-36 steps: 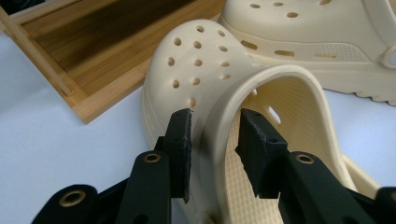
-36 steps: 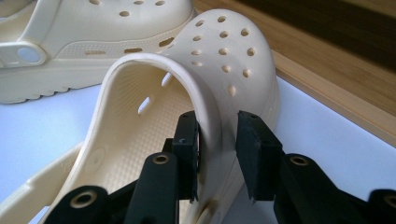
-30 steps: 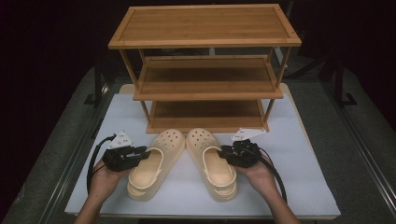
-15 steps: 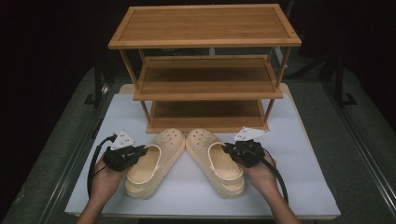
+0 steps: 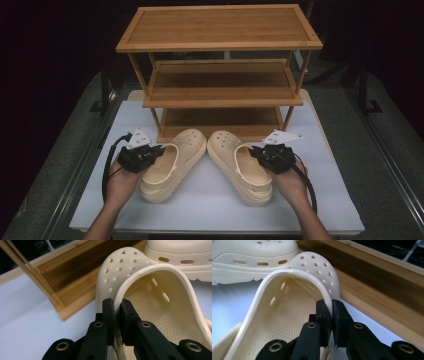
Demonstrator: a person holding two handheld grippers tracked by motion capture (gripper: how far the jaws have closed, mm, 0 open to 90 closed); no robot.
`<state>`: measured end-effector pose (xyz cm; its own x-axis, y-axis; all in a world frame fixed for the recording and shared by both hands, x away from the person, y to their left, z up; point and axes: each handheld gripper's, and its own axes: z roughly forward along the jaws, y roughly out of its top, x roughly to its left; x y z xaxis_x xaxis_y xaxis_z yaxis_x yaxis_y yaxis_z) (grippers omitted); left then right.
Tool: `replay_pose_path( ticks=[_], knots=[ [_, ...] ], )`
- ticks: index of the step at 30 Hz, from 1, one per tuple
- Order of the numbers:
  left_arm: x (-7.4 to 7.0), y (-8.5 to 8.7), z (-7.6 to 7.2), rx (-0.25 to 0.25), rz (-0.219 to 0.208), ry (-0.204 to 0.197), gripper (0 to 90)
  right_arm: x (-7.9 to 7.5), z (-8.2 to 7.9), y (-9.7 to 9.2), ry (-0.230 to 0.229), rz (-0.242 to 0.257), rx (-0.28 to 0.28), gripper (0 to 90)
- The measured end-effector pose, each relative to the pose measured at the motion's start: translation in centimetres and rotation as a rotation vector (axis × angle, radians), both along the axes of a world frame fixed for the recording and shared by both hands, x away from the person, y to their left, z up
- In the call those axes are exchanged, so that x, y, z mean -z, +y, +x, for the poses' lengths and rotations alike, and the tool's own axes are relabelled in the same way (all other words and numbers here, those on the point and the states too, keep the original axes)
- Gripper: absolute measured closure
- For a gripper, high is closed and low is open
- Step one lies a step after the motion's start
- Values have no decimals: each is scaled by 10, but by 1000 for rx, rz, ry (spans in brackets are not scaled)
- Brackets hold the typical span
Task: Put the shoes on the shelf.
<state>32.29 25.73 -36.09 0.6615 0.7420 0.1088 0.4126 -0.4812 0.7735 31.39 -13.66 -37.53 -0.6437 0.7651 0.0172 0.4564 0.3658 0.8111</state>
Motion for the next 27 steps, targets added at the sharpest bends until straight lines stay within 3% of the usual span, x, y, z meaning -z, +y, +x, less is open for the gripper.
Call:
replay_pose_path(
  ticks=[7, 14, 21, 27],
  knots=[
    [-4, -16, 17, -8, -2, -15, 835, -6, 14, -12, -18, -7, 38, 839],
    [0, -35, 39, -29, -5, -23, 835, -7, 38, -23, -29, -6, 93, 839],
    [3, -44, 55, -59, -19, -32, 836, -2, 56, -23, -23, -5, 113, 838],
    [7, -52, 69, -90, 3, -56, 835, 2, 77, -21, -25, -2, 144, 838]
  ],
)
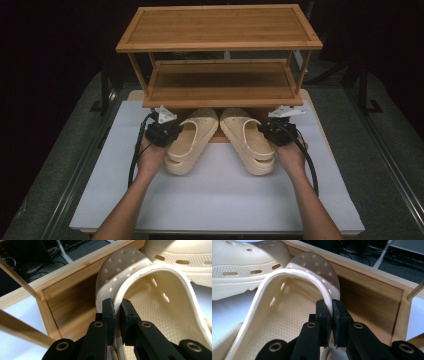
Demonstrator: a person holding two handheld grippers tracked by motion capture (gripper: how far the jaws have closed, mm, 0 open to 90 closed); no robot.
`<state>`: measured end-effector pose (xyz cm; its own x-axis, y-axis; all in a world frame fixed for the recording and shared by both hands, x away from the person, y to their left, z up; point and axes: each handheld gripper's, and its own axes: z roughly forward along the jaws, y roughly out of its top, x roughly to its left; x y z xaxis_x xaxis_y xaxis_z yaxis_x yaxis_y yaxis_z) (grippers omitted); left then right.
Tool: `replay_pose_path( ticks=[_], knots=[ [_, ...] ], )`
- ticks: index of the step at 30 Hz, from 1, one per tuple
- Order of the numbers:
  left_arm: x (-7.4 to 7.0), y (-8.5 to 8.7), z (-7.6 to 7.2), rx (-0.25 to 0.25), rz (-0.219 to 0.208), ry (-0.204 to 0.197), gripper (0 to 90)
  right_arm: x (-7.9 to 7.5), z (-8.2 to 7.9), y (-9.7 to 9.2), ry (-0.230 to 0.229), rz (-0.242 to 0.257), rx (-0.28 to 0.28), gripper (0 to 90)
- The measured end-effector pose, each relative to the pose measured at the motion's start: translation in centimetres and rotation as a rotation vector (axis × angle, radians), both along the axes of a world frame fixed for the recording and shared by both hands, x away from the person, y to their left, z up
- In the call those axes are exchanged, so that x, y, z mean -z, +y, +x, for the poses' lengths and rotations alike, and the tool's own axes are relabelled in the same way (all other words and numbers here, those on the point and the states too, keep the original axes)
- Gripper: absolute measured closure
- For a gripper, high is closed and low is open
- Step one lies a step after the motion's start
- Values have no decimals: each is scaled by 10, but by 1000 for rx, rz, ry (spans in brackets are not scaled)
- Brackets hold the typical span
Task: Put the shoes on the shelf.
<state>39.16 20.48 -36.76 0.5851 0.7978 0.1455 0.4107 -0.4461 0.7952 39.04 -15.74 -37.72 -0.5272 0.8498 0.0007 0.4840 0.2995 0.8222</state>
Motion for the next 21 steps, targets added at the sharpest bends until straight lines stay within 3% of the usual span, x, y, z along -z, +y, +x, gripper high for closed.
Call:
replay_pose_path(
  ticks=[3, 12, 21],
  knots=[
    [2, -4, 6, -11, -11, -7, 835, 1, 8, 2, -10, 1, 11, 838],
    [8, -24, 21, -61, 26, -47, 835, 0, 27, 9, -30, -32, 46, 837],
    [19, -36, 30, -105, 35, -44, 833, 10, 34, 14, -30, -75, 86, 835]
  ],
)
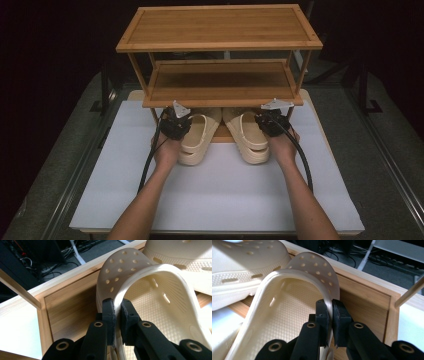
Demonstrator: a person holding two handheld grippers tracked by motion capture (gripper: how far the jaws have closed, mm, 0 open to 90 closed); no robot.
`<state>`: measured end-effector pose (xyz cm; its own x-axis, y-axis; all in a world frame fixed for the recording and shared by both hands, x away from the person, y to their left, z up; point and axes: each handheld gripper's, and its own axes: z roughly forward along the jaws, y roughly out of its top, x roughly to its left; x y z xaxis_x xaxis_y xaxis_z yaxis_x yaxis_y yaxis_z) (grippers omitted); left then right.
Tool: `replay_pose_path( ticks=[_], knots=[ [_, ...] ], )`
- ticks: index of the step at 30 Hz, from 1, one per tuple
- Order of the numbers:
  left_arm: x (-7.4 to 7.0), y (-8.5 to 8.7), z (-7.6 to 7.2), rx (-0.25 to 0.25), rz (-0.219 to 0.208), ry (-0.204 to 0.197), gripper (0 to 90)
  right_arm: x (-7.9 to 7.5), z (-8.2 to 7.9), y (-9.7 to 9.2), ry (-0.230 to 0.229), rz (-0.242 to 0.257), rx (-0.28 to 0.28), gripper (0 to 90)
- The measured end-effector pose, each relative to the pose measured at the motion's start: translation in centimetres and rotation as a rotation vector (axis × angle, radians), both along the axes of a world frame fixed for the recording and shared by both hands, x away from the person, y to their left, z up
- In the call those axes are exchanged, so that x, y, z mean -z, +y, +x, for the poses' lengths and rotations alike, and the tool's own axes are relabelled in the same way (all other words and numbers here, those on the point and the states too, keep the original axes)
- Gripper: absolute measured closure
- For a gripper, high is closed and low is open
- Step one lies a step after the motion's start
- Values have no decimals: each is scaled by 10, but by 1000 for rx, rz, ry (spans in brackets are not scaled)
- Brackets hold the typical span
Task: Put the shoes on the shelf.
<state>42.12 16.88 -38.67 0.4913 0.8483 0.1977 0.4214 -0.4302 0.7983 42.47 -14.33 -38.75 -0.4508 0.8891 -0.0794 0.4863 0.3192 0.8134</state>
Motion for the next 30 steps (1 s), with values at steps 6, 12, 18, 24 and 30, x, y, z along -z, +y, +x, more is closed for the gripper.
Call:
replay_pose_path(
  ticks=[6, 12, 18, 24, 30],
  knots=[
    [4, -5, 3, -22, 0, -8, 829, 4, 3, 4, -7, -11, 12, 834],
    [4, -8, 3, -13, -5, -15, 794, 6, 3, 11, -5, -15, 1, 800],
    [0, -3, 3, 5, -50, 6, 666, 4, 2, 8, 8, 29, -10, 699],
    [-16, 14, -7, 73, -98, 70, 496, -8, -9, 3, 41, 65, -51, 496],
    [-23, 31, -23, 133, -143, 116, 336, -22, -30, -10, 74, 126, -90, 386]
  ],
)
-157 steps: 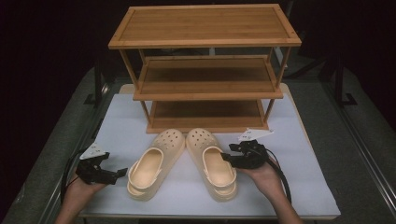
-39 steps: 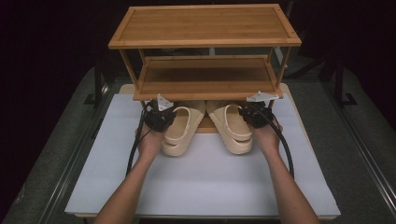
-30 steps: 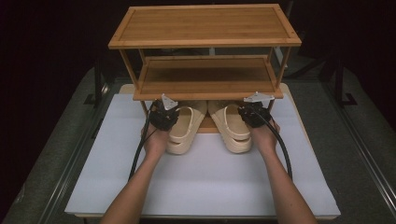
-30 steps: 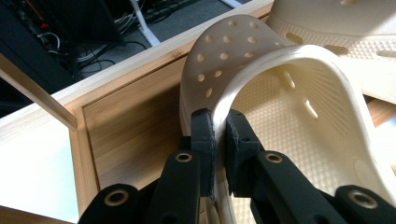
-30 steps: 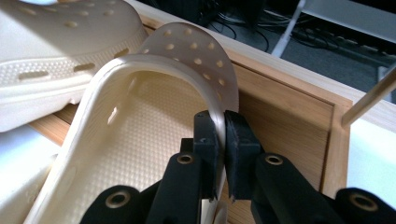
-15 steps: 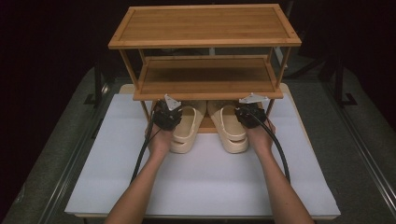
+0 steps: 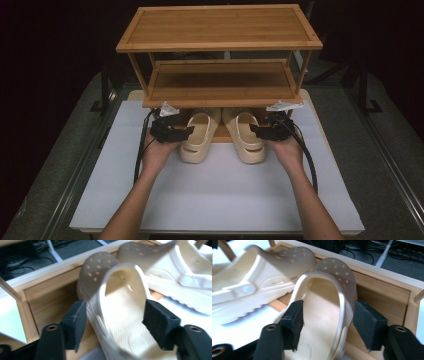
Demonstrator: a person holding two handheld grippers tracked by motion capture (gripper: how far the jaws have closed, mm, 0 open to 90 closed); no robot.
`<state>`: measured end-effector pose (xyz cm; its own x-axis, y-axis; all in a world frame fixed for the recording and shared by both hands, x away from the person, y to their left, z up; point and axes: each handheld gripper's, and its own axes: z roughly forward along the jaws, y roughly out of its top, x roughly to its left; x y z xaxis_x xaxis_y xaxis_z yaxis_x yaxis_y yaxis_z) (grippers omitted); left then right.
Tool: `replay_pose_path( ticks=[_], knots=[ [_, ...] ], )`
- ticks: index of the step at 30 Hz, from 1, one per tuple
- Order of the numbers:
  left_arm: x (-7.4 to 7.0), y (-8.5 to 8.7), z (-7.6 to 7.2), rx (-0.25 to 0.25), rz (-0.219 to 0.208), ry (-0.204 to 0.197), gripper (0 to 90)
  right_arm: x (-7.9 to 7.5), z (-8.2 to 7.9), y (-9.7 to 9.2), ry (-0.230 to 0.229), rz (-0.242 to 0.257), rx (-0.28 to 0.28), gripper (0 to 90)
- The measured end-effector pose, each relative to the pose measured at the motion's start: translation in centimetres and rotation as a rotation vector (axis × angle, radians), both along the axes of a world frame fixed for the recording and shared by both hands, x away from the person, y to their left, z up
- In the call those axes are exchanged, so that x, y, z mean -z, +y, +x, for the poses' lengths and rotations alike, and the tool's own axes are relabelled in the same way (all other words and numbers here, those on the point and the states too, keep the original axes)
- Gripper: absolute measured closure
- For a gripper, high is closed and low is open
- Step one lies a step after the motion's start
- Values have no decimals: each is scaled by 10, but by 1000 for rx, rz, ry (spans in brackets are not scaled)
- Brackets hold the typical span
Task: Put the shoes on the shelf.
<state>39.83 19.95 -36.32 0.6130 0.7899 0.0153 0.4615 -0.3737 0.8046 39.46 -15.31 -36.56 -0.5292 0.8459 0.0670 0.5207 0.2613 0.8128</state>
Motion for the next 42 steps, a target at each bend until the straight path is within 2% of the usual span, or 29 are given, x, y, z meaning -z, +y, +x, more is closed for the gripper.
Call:
replay_pose_path(
  ticks=[1, 2, 3, 5, 9, 12, 16, 17, 18, 19, 20, 21, 22, 25, 26, 34, 42],
  knots=[
    [-1, 2, -2, 11, 0, 2, 336, 0, 0, 0, 0, 0, 0, 386],
    [-2, 8, -8, 25, 3, 13, 282, -3, -6, -3, 9, 0, -7, 344],
    [-2, 8, -8, 25, 3, 13, 256, -3, -6, -3, 9, 0, -7, 344],
    [-2, 16, -17, 47, 11, 37, 195, -6, -16, -7, 23, 6, -31, 269],
    [2, 24, -25, 71, 8, 47, 149, -4, -27, -11, 36, 8, -56, 198],
    [9, 31, -31, 97, 0, 59, 92, 3, -41, -19, 45, 12, -73, 154],
    [22, 36, -36, 122, 7, 94, 40, 17, -49, -28, 61, 17, -90, 136],
    [26, 36, -37, 127, 6, 104, 40, 17, -49, -28, 61, 17, -90, 136],
    [35, 36, -39, 143, 18, 120, 17, 27, -50, -30, 79, 22, -99, 133],
    [35, 36, -39, 143, 18, 120, 16, 27, -50, -30, 79, 22, -99, 133],
    [44, 33, -39, 155, 24, 138, 3, 36, -50, -31, 100, 23, -108, 132],
    [44, 33, -39, 155, 24, 138, 0, 36, -50, -31, 100, 23, -108, 132],
    [52, 30, -37, 174, 44, 153, 0, 46, -49, -31, 120, 24, -119, 132],
    [58, 26, -36, 179, 41, 160, 0, 53, -47, -29, 133, 16, -128, 131],
    [62, 23, -34, 191, 52, 156, 0, 58, -45, -26, 146, -12, -131, 130],
    [68, 16, -23, 213, 27, 156, 0, 65, -37, -22, 151, 18, -192, 131],
    [74, 6, -18, 226, 40, 161, 0, 68, -34, -18, 149, 18, -213, 131]
  ],
)
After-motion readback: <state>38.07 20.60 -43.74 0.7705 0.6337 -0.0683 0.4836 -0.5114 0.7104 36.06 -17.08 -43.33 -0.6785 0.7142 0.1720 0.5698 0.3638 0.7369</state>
